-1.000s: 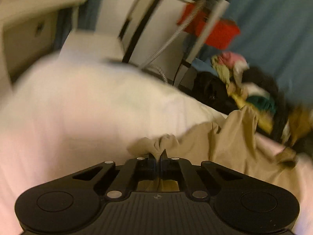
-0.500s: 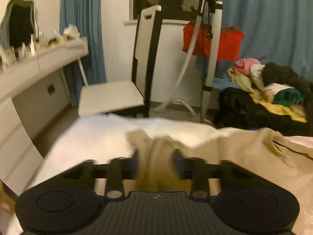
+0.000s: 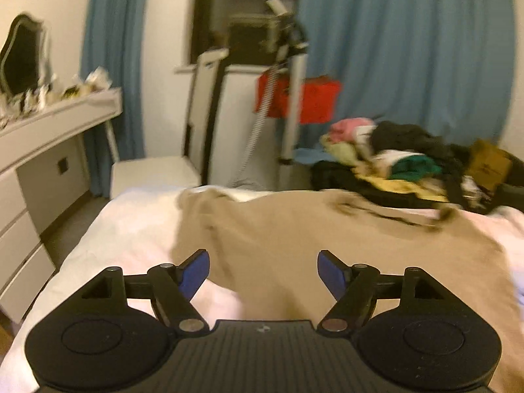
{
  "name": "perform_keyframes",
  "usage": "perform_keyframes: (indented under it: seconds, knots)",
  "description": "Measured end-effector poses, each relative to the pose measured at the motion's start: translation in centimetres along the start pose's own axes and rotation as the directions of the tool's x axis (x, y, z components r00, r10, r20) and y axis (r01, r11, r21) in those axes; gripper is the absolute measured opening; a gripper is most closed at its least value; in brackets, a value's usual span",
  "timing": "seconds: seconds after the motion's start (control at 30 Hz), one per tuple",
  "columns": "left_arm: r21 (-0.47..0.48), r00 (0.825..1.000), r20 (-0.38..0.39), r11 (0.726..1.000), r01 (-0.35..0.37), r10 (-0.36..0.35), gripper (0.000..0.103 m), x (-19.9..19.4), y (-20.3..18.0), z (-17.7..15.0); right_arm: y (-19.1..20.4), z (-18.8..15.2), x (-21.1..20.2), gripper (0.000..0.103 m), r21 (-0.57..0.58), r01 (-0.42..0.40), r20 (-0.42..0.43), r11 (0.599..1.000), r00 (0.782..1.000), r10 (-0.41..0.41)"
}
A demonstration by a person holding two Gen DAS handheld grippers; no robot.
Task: Fold clothes
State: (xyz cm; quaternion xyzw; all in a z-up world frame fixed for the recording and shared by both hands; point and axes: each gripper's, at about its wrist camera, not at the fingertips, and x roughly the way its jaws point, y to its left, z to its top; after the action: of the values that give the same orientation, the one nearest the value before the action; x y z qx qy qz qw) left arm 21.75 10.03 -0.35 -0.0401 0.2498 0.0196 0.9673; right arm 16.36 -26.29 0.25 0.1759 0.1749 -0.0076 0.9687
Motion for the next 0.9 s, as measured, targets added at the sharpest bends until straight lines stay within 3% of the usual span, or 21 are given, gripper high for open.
perform_keyframes:
  seconds: [0.13, 0.23, 0.33, 0.4, 0.57, 0.83, 0.9]
  knots:
    - [0.042, 0.995, -0.020, 0.994, 0.099, -0.098, 0.076, -5.6, -4.8, -2.2, -0.7, 0.4, -0.7, 0.085, 0.047, -0.050, -0.016, 0.998, 0.999, 0.051]
    - [0.081, 0.987, -0.037, 0.984, 0.160, -0.157, 0.078, -9.3, -7.4, -4.6, -2.4, 0.6, -0.8, 0.086, 0.165, -0.083, -0.021, 0.983, 0.996, 0.087]
    - [0.071, 0.979, -0.059, 0.978, 0.197, -0.193, 0.078, -11.1, -8.7, -7.2, -4.6, 1.0, 0.3, 0.084, 0.273, -0.142, -0.031, 0.951, 0.987, 0.157]
    - [0.061, 0.975, -0.073, 0.974, 0.217, -0.212, 0.078, -12.0, -9.3, -8.7, -6.3, 0.8, 1.7, 0.085, 0.317, -0.130, -0.054, 0.940, 0.987, 0.155]
    - [0.030, 0.976, -0.063, 0.978, 0.209, -0.206, 0.078, -11.3, -9.6, -10.7, -9.2, 0.5, 5.4, 0.081, 0.388, -0.089, -0.077, 0.917, 0.989, 0.129]
    - [-0.050, 0.979, -0.099, 0.983, 0.175, -0.180, 0.078, -6.5, -7.7, -11.0, -12.4, -0.1, 11.5, 0.080, 0.461, -0.017, -0.085, 0.887, 0.994, 0.063]
    - [-0.082, 0.978, -0.116, 0.983, 0.166, -0.175, 0.078, -5.5, -6.9, -11.2, -10.7, -0.2, 11.8, 0.074, 0.372, 0.010, -0.084, 0.928, 0.996, 0.023]
